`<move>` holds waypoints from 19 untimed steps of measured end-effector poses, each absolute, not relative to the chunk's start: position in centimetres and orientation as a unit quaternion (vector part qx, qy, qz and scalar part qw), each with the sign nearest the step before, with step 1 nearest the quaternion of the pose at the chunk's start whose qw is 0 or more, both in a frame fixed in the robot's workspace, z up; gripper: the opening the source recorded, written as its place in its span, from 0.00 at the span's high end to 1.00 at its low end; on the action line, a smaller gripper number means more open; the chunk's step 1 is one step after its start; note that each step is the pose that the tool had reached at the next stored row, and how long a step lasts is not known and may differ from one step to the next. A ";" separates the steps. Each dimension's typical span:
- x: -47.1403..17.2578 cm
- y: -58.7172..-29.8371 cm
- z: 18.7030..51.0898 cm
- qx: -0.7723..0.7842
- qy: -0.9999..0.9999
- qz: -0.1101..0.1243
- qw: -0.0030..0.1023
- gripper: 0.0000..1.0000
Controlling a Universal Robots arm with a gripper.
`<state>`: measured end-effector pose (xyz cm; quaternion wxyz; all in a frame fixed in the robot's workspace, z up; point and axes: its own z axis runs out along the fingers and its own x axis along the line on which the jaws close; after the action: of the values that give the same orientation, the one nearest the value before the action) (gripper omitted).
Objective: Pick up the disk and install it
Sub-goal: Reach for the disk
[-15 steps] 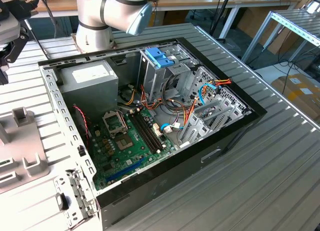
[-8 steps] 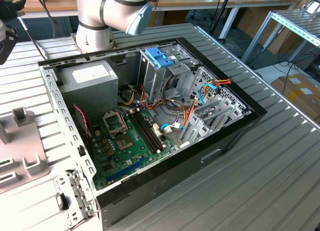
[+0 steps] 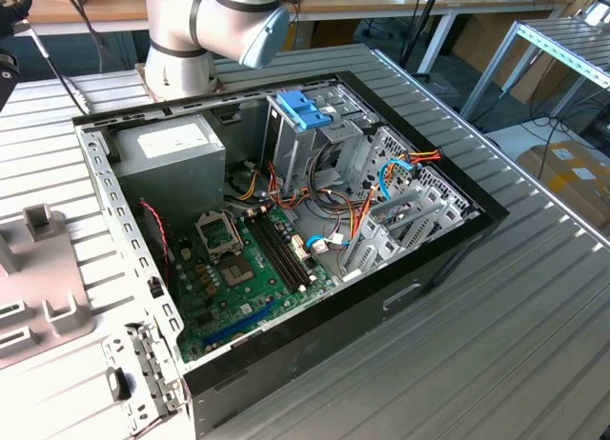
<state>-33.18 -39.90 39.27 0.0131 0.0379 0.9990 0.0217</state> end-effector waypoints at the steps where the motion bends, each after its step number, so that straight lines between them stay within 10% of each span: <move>1: -33.3 -39.9 39.3 0.038 0.999 0.022 0.013 0.89; 19: -34.3 -39.9 39.3 0.038 0.999 0.022 0.013 0.89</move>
<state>-34.31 -39.89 39.27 0.0130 0.0378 0.9990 0.0217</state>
